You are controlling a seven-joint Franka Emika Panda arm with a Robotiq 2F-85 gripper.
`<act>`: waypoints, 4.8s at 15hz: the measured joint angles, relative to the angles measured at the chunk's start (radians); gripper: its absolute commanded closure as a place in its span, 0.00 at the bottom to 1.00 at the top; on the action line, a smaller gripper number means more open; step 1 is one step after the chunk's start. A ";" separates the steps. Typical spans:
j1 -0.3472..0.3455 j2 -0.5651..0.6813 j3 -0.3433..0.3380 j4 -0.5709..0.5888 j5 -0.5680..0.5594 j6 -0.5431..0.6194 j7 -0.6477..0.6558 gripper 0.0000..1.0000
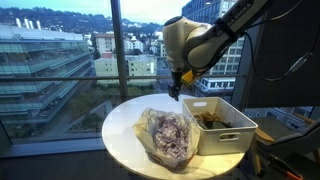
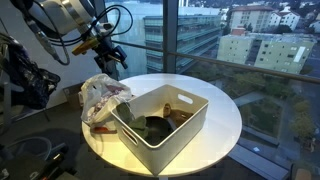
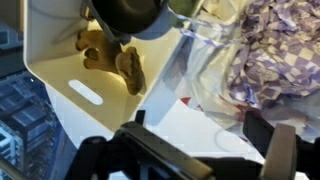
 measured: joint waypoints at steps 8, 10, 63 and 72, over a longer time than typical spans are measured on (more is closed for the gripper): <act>-0.152 -0.112 -0.023 -0.152 0.117 -0.093 -0.001 0.00; -0.172 -0.109 -0.023 -0.200 0.139 -0.022 -0.009 0.00; -0.179 0.302 -0.177 -0.139 0.455 0.205 -0.242 0.99; -0.152 0.092 -0.172 -0.123 0.422 -0.122 -0.157 0.99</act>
